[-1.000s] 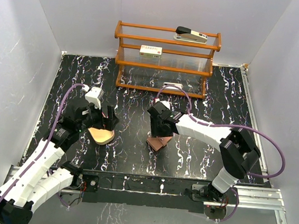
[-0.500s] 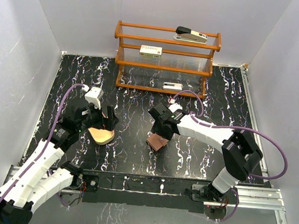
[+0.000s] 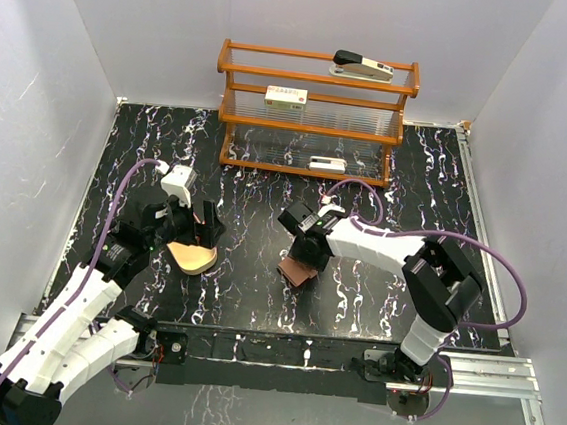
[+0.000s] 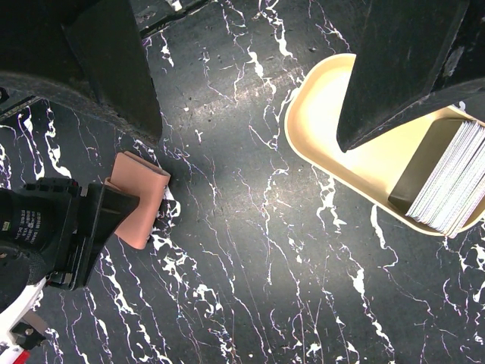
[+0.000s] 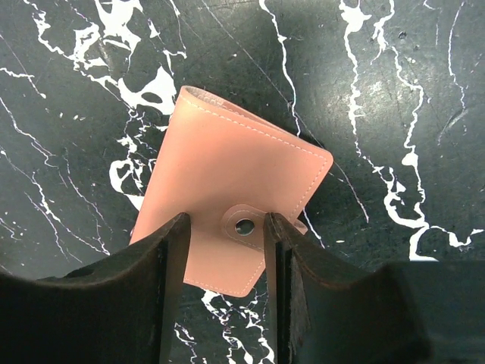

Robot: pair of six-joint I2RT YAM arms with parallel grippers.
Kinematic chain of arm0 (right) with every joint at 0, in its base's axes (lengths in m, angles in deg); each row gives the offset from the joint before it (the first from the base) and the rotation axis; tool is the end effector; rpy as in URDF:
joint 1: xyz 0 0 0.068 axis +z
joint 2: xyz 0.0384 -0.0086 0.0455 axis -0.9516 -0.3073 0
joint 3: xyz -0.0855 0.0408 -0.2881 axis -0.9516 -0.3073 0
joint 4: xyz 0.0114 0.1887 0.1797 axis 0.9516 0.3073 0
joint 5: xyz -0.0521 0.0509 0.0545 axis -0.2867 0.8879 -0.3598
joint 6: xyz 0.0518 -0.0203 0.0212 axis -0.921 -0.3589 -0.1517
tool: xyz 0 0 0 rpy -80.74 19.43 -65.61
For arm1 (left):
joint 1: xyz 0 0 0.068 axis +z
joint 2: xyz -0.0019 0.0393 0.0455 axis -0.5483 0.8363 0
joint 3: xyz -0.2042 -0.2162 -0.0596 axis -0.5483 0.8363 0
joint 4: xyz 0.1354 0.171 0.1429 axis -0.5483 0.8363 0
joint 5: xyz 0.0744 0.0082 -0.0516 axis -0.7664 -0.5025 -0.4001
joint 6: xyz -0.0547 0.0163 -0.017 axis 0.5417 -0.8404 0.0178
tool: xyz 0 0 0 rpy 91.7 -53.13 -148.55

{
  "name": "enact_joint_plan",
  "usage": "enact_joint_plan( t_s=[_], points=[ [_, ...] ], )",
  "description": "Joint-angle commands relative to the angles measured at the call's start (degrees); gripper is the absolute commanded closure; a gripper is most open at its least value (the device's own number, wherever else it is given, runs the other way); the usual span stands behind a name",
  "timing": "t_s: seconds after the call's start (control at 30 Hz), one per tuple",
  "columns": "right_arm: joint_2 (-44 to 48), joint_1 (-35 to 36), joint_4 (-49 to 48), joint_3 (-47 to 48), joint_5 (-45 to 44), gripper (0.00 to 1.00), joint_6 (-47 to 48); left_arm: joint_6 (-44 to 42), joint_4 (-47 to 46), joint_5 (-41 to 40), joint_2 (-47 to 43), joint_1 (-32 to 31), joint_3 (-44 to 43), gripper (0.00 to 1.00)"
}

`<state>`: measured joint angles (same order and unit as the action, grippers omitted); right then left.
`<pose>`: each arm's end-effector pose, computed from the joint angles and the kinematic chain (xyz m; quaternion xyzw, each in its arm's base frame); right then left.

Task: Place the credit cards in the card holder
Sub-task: Open the card holder at the center of the board.

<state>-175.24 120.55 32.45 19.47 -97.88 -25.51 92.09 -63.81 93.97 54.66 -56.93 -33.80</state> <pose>0.2227 0.2317 0.2016 0.1709 0.9677 0.0134 0.1851 0.1413 -0.0663 0.3281 0.0849 0.8313 -0.2181 0.5041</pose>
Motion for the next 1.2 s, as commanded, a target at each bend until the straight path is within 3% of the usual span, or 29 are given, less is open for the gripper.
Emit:
enact_joint_plan(
  t_s=[0.0, 0.27, 0.6, 0.8, 1.0, 1.17],
  points=[
    [-1.0, 0.4, 0.2, 0.0, -2.5, 0.6, 0.4, -0.8, 0.1, 0.1, -0.3, 0.4, -0.6, 0.01],
    [-1.1, 0.7, 0.6, -0.7, -3.6, 0.69, 2.1, -0.9, 0.2, -0.2, -0.1, 0.4, -0.5, 0.01],
    [0.6, 1.0, -2.5, -3.2, -4.1, 1.0, 5.5, -0.8, 0.2, -0.2, 0.3, 0.4, -0.6, 0.01],
    [2.5, 1.0, -7.3, -2.8, -3.7, 1.0, 14.6, -0.8, 0.2, -0.3, 0.6, 0.4, -0.6, 0.01],
    [6.8, 1.1, -15.5, -3.7, 2.9, 1.0, 29.2, -0.8, 0.4, -0.7, 1.9, 0.4, -0.7, 0.01],
    [11.8, 1.1, -19.2, -4.7, 5.1, 1.0, 34.7, -0.7, -0.2, 3.3, 2.9, 0.4, -0.1, 0.02]
  ],
)
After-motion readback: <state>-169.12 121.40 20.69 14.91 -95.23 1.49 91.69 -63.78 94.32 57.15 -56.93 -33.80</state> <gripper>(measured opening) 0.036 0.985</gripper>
